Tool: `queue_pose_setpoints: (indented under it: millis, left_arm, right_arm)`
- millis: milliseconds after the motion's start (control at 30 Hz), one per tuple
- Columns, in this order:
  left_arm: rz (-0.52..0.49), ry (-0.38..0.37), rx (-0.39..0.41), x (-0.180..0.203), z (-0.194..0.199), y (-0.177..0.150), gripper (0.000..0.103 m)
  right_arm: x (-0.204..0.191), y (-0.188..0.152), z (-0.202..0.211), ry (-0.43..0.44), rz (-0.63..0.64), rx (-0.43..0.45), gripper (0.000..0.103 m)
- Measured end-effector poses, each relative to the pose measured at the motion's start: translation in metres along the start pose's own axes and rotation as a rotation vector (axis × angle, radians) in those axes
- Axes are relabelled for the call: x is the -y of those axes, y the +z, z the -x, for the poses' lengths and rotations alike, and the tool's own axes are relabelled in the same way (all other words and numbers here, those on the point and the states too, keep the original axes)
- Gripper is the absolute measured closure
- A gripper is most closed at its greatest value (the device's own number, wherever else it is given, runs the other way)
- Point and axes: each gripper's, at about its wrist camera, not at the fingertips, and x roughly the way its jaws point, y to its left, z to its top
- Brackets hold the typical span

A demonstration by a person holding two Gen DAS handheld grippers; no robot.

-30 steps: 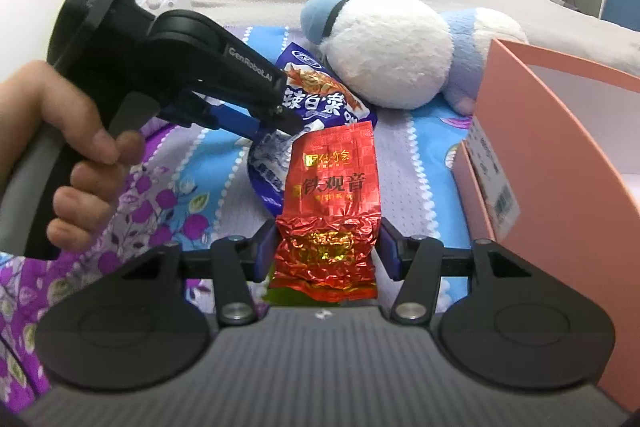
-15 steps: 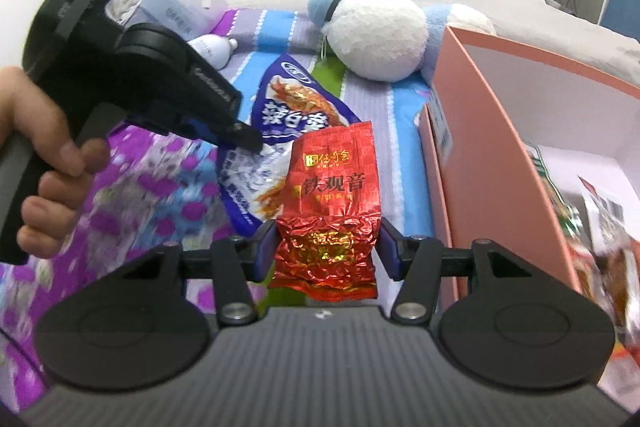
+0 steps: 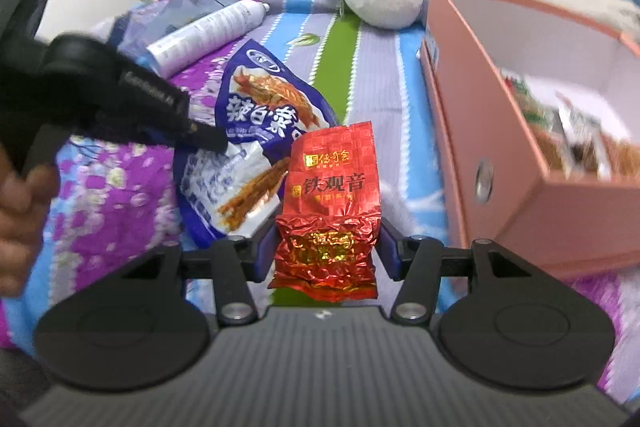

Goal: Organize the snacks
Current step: 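Grasp the red tea packet with the right gripper while the left grasps the blue spicy-cabbage bag, then carry both held packets up and over the pink box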

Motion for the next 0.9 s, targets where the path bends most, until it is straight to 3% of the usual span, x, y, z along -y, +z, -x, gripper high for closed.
queue_pose_setpoints:
  millis: [233,467,500,567,767,900]
  left_arm:
    - [0.156,-0.010,-0.022,-0.013,0.015,-0.043,0.087]
    - [0.203,-0.023,-0.030,-0.012,0.017,-0.060,0.084]
    - [0.222,-0.035,-0.028,-0.013,0.018,-0.060,0.081]
    - [0.254,-0.090,-0.027,-0.016,0.020,-0.061,0.055]
    - [0.234,-0.110,-0.050,-0.004,0.021,-0.063,0.034]
    - [0.175,-0.081,-0.096,0.005,0.017,-0.064,0.028]
  right_arm:
    - [-0.005,-0.024,0.004,0.029,-0.024,-0.015,0.048]
    - [-0.008,-0.042,0.008,0.042,-0.019,-0.010,0.048]
    - [-0.007,-0.045,0.004,0.044,-0.029,-0.024,0.048]
    - [-0.004,-0.049,0.000,0.046,-0.040,-0.042,0.048]
    - [0.004,-0.051,0.000,0.075,-0.100,-0.050,0.048]
    - [0.009,-0.052,-0.002,0.090,-0.127,-0.046,0.049]
